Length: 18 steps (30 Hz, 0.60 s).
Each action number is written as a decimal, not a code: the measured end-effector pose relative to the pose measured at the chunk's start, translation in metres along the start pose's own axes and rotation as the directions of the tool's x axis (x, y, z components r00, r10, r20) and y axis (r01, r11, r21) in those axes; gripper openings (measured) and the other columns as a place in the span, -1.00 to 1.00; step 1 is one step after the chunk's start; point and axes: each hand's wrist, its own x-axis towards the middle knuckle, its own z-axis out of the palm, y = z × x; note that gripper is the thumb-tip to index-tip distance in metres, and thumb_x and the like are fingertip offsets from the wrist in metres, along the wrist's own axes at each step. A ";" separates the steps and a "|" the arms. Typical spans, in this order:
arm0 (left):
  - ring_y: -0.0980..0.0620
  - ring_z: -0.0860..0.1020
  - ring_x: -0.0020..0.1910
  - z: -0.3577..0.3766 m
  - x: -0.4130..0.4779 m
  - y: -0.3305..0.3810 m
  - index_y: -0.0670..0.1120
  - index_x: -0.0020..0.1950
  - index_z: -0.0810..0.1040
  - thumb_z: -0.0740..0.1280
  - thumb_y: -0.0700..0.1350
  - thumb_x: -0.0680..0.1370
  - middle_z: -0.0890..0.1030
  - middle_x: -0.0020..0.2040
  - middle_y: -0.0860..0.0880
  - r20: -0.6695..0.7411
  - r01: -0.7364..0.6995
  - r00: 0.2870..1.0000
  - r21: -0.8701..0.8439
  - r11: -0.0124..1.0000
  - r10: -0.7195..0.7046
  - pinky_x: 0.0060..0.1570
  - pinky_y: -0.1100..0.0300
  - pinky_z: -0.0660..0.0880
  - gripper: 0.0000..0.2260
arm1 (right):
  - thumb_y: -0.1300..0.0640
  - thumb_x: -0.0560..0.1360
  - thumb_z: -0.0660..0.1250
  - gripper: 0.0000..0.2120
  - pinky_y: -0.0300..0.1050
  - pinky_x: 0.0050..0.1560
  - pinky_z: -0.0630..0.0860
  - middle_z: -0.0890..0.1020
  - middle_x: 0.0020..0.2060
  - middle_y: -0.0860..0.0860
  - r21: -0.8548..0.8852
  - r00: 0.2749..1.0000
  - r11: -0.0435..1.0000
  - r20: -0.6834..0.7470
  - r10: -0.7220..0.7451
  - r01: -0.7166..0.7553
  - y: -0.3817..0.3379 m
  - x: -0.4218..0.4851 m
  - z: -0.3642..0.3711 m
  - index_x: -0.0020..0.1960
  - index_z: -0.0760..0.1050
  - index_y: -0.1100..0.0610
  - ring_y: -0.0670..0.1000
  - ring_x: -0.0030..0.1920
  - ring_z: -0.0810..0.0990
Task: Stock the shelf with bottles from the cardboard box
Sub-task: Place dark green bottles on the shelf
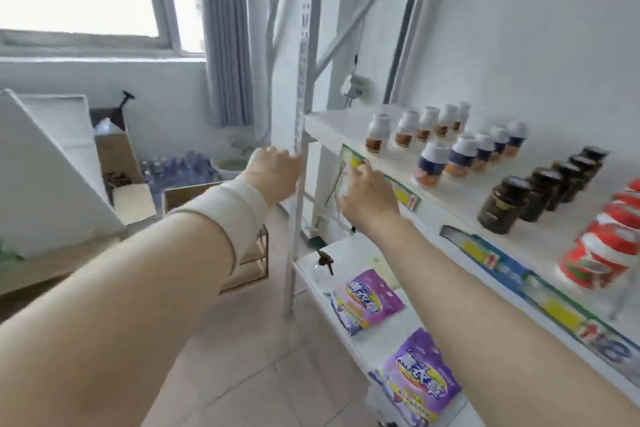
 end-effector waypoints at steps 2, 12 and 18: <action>-0.17 0.46 0.27 0.062 -0.014 -0.051 -0.15 0.34 0.37 0.21 -0.08 0.58 0.49 0.27 -0.15 0.066 0.104 0.993 -0.060 0.993 -0.100 0.20 0.02 0.39 -0.65 | 0.12 0.56 0.14 -0.62 0.07 0.24 0.34 0.37 0.31 0.19 0.020 0.990 0.996 0.109 -0.088 0.087 -0.054 0.019 0.060 0.34 0.30 0.22 0.22 0.29 0.36; -0.13 0.48 0.19 0.322 -0.150 -0.136 -0.14 0.20 0.41 0.16 -0.24 0.54 0.52 0.20 -0.13 0.623 0.410 0.752 -0.190 0.892 -0.213 0.11 0.08 0.39 -0.75 | 0.06 0.59 0.12 -0.57 0.00 0.31 0.26 0.35 0.35 0.13 0.043 0.673 0.977 0.719 -0.174 0.207 -0.176 -0.027 0.290 0.42 0.21 0.15 0.14 0.36 0.31; -0.14 0.46 0.21 0.386 -0.093 -0.146 -0.14 0.24 0.40 0.17 -0.19 0.56 0.50 0.22 -0.14 0.718 0.432 0.682 -0.245 0.868 -0.137 0.13 0.06 0.38 -0.74 | 0.05 0.58 0.14 -0.57 -0.01 0.30 0.27 0.37 0.32 0.11 0.009 0.566 0.982 0.816 -0.115 0.187 -0.176 0.029 0.351 0.40 0.24 0.15 0.14 0.35 0.32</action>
